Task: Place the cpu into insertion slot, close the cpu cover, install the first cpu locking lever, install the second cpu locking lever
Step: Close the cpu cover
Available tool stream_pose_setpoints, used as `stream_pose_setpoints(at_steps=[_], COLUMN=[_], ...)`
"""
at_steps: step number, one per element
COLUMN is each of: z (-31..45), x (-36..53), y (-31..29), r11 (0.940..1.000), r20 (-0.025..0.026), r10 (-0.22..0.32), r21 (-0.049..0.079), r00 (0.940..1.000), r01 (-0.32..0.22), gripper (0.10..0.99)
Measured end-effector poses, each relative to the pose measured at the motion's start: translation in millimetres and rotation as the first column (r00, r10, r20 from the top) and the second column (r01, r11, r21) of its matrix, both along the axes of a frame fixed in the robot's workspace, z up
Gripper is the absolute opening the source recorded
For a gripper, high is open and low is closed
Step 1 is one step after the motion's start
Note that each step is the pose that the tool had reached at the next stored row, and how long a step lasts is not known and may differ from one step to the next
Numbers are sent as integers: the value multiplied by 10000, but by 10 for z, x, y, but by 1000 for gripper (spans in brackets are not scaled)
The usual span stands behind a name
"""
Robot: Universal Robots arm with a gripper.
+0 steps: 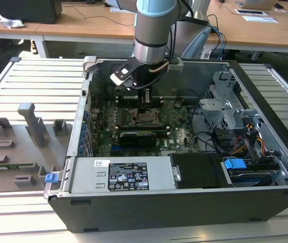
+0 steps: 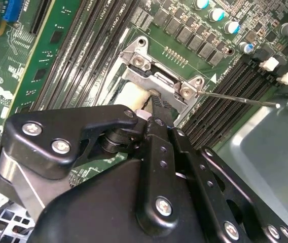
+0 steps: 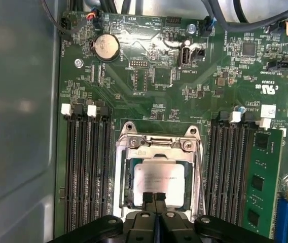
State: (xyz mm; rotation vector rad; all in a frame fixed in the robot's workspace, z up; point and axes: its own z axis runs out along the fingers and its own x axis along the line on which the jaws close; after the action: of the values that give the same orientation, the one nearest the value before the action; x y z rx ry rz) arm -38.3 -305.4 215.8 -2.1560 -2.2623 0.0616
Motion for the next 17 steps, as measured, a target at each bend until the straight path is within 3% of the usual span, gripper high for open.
stream_pose_setpoints(at_steps=[4, 12, 17], z=[-83, -90, -107], x=[-58, -234, -224], y=[0, 0, 0], r11=[10000, 10000, 10000], r20=[0, 46, 49], r10=[1, 0, 11], r21=[1, -1, 74], r00=[10000, 10000, 10000], r01=[-1, 0, -11], gripper=[106, 106, 106])
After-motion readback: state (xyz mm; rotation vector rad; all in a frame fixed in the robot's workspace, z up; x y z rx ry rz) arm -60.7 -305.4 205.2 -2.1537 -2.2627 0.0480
